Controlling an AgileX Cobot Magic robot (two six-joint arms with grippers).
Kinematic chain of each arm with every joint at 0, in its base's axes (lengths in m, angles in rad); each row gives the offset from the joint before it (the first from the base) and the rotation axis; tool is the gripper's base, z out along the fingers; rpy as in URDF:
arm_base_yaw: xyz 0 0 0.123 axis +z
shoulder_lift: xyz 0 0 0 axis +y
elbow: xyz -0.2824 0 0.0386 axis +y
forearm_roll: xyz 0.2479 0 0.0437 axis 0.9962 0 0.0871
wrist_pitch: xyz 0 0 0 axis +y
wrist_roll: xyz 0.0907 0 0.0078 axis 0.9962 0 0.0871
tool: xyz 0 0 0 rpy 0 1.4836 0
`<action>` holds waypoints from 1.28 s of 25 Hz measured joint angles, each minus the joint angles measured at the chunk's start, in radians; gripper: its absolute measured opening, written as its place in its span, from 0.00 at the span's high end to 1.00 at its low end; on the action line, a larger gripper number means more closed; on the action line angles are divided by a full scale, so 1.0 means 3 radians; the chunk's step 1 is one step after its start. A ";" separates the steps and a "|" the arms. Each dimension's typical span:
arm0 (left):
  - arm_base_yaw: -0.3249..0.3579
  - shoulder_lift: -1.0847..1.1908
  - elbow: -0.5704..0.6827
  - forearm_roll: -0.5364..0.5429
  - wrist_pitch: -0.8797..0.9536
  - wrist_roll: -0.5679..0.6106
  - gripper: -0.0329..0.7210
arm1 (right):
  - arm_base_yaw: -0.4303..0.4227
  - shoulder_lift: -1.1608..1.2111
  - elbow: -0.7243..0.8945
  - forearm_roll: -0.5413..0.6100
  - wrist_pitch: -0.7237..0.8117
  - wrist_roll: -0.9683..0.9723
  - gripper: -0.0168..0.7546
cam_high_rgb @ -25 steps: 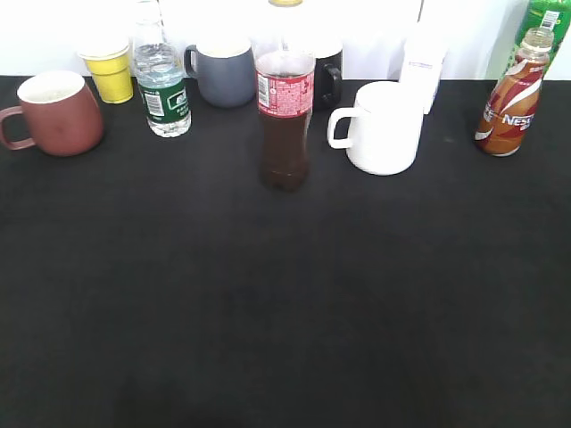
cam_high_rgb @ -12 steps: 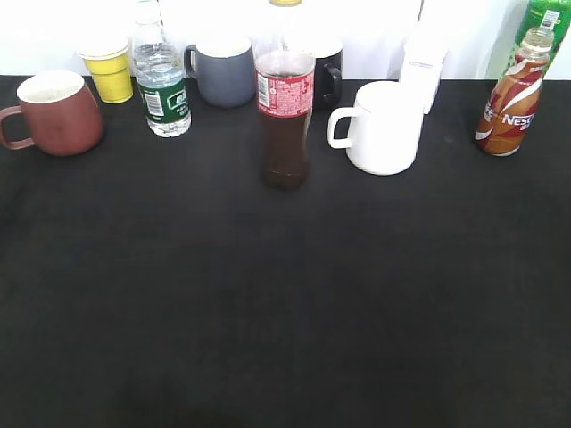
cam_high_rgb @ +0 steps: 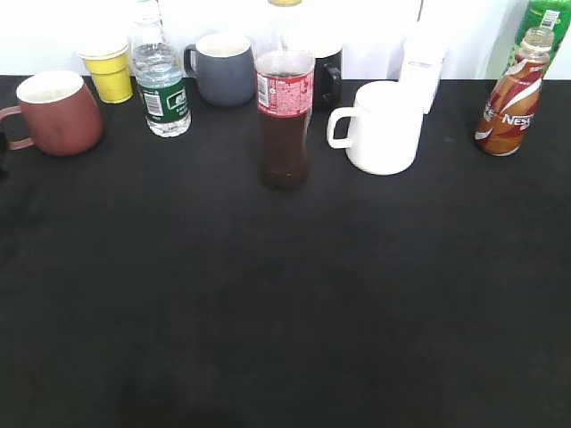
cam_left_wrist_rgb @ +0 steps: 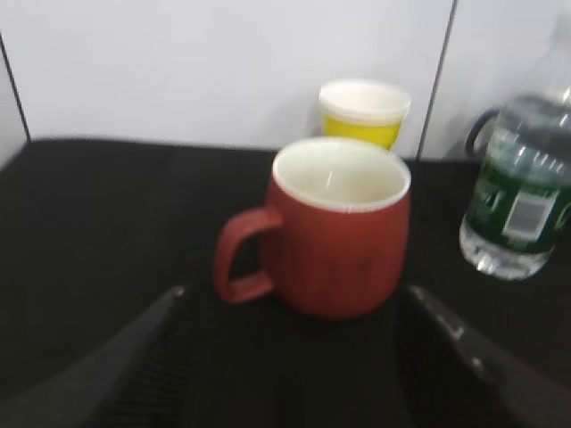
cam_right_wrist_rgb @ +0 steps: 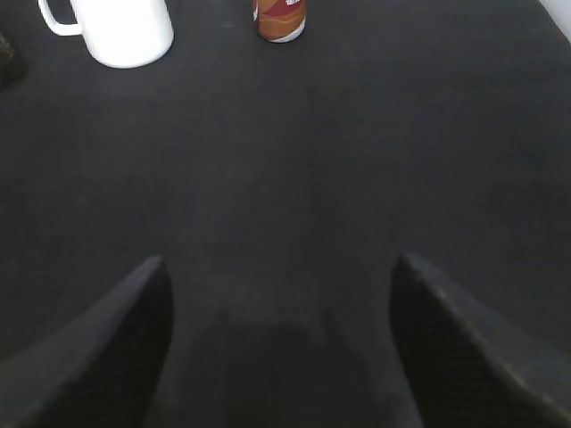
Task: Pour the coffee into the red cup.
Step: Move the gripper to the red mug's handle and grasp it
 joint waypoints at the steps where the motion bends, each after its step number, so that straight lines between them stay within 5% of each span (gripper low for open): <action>1: 0.0037 0.0121 -0.0041 0.0000 -0.0054 0.0000 0.26 | 0.0000 0.0000 0.0000 0.0000 0.0000 0.0000 0.21; 6: 0.0275 0.0594 -0.0147 -0.0010 -0.0363 0.0000 0.26 | 0.0000 0.0000 0.0000 0.0000 0.0000 0.0000 0.21; 25: 0.0285 0.1614 -0.1506 0.0000 -0.0192 0.0000 0.32 | 0.0000 0.0000 0.0000 0.0023 0.0000 0.0000 0.21; 28: 0.0285 0.1686 -0.1678 0.0075 -0.0020 0.0000 0.49 | 0.0000 0.0000 0.0000 0.0023 0.0000 0.0000 0.21; 30: 0.0285 0.1689 -0.1698 0.0316 0.0009 0.0014 0.81 | 0.0000 0.0000 0.0000 0.0023 0.0000 0.0000 0.21; 32: 0.0292 0.1689 -0.1701 0.0472 0.0004 0.0009 0.85 | 0.0000 0.0000 0.0000 0.0025 0.0000 0.0000 0.21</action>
